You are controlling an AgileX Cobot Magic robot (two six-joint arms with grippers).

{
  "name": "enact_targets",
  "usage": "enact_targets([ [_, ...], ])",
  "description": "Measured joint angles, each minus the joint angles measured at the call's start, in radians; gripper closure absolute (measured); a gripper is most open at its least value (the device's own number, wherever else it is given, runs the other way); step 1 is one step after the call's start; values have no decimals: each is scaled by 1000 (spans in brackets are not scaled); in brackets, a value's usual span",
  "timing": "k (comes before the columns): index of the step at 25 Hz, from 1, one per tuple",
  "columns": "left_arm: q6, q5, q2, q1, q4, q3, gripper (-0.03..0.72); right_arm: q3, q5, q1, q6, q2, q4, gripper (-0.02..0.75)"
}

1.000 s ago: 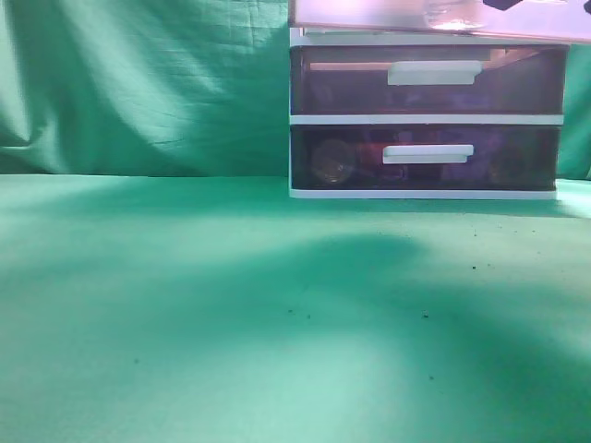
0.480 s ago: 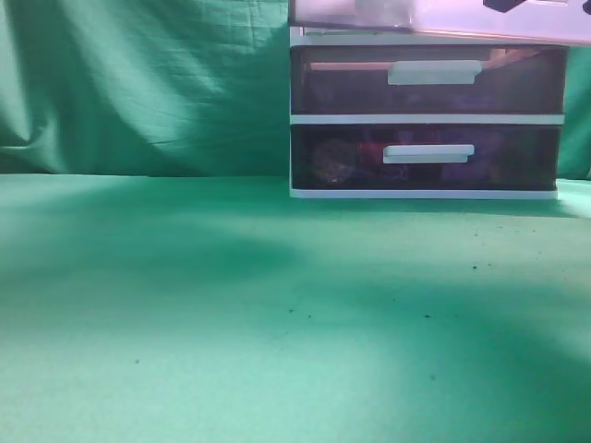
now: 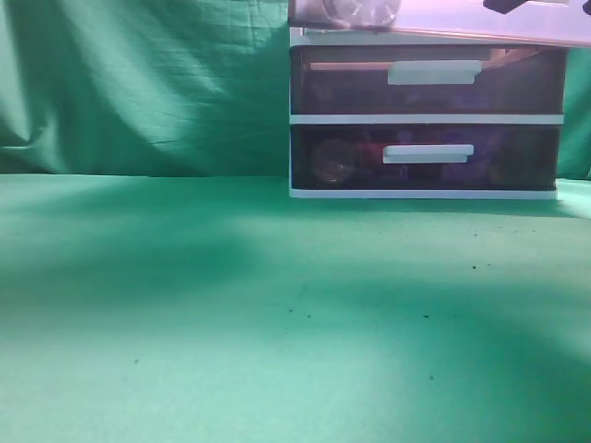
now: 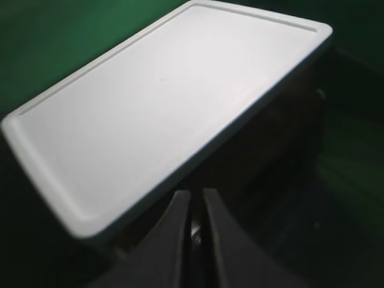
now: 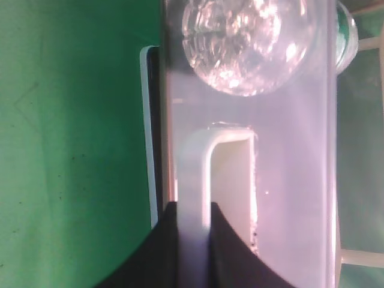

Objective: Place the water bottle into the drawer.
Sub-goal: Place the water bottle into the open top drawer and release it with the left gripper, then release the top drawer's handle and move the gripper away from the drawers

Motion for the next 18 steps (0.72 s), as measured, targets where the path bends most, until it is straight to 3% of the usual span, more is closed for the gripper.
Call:
enact_targets([
  [5, -165, 298, -161, -1, 274, -2, 688, 2, -77, 1, 2, 0, 46, 654],
  [8, -203, 397, -245, -1, 356, -2, 688, -36, -71, 1, 3, 0, 94, 654],
  [14, -214, 478, -405, -1, 337, 3, 688, -194, 90, 2, -99, 25, 119, 654],
  [18, -216, 495, -519, -1, 303, 170, 688, -313, 200, 2, -204, 83, 156, 654],
])
